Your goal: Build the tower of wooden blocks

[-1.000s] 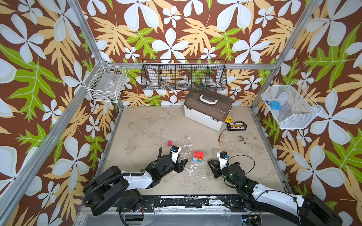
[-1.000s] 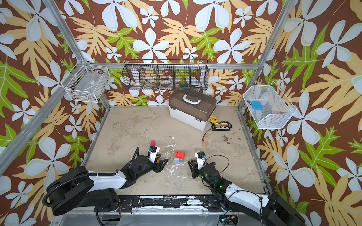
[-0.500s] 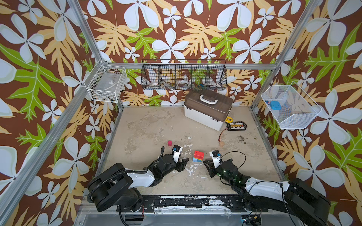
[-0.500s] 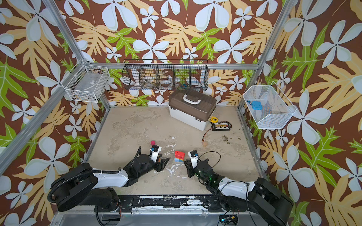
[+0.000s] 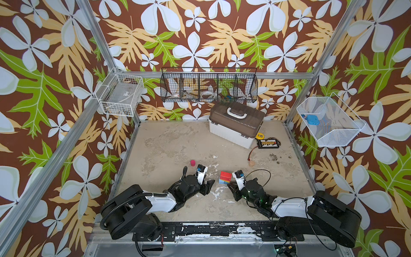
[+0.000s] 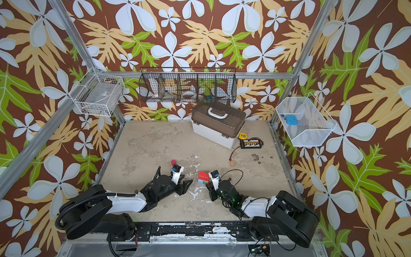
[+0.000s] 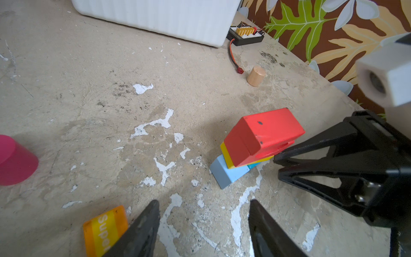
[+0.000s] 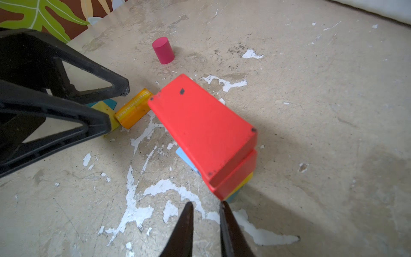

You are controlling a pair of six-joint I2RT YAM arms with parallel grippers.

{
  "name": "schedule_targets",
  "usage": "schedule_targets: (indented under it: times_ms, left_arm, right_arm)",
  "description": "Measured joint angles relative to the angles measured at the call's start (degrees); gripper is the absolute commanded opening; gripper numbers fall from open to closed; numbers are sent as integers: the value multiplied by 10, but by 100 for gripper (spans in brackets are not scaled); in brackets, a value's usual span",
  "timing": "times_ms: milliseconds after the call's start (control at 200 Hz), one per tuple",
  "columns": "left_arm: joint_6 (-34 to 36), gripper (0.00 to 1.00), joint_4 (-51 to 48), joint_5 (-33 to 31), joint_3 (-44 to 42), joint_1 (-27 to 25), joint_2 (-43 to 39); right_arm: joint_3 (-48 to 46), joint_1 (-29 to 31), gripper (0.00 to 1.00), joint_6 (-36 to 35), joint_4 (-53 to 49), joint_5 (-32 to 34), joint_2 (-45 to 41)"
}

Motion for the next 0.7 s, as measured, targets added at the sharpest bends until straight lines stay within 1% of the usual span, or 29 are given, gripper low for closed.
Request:
schedule_targets:
  times_ms: [435,651,701]
  left_arm:
    - [2,64,8,1,7,0,15]
    - [2,63,9,1,7,0,14]
    - [2,63,9,1,7,0,15]
  right_arm:
    - [17,0,22,-4,0,18,21]
    - [16,0,20,-5,-4,23,12]
    - [13,0,18,-5,-5,27,5]
